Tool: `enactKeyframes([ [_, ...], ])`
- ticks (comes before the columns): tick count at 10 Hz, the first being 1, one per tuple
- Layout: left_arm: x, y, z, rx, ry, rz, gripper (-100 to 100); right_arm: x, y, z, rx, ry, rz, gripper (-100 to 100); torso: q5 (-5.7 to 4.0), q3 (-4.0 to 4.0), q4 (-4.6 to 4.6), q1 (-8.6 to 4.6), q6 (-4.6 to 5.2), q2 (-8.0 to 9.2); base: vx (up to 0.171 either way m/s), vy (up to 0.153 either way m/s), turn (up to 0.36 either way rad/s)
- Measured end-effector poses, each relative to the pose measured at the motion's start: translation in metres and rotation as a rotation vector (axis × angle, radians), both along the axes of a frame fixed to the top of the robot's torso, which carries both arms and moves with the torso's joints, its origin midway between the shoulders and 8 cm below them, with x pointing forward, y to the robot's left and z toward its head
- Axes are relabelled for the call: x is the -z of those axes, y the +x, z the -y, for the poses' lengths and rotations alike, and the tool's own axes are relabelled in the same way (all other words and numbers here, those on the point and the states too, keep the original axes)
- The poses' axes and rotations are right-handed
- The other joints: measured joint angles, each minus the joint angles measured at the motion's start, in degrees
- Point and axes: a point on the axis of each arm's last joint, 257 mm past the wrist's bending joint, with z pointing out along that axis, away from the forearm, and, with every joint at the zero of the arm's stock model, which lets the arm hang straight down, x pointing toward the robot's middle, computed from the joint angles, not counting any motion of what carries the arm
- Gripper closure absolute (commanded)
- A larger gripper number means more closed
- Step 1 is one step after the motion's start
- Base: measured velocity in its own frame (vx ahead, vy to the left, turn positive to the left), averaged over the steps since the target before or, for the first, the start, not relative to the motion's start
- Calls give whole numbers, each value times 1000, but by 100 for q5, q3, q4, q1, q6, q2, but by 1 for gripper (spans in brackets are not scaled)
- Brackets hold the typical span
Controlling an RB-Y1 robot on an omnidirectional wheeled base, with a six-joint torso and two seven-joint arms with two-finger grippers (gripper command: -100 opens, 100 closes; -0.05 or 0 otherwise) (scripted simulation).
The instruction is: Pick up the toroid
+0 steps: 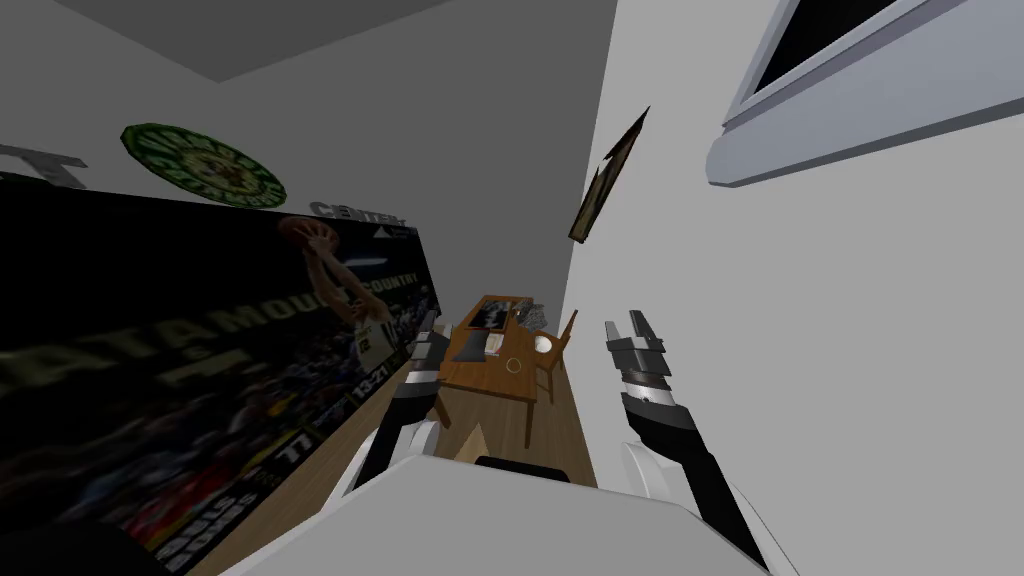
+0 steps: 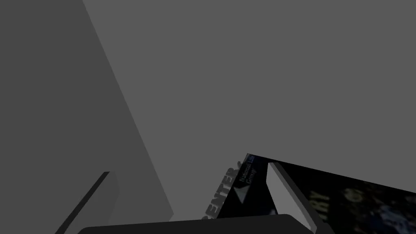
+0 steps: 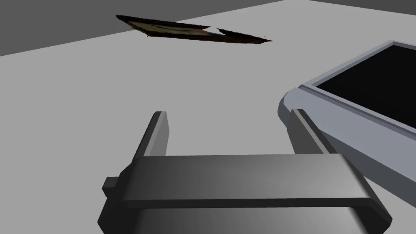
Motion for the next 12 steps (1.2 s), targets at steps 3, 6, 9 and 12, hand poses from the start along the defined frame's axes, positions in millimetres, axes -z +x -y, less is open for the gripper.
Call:
enactKeyframes([
  [3, 17, 4, 13, -3, 164, -51, -100, 0, 0, 0, 0, 0, 0, 0, 4, 4, 2, 16, 2, 8, -19, 40, -254],
  [6, 38, 7, 20, -15, 346, -100, -100, 0, 0, 0, 0, 0, 0, 0, 4, 4, 2, 16, -1, 6, -15, 33, -237],
  [9, 62, 9, 26, -26, 527, -144, -100, 0, 0, 0, 0, 0, 0, 0, 4, 1, 1, 17, -3, 2, -9, 35, -258],
  [12, 85, 10, 28, -35, 699, -182, -100, 0, 0, 0, 0, 0, 0, 0, 3, 0, 0, 15, 2, 0, -8, 29, -188],
])
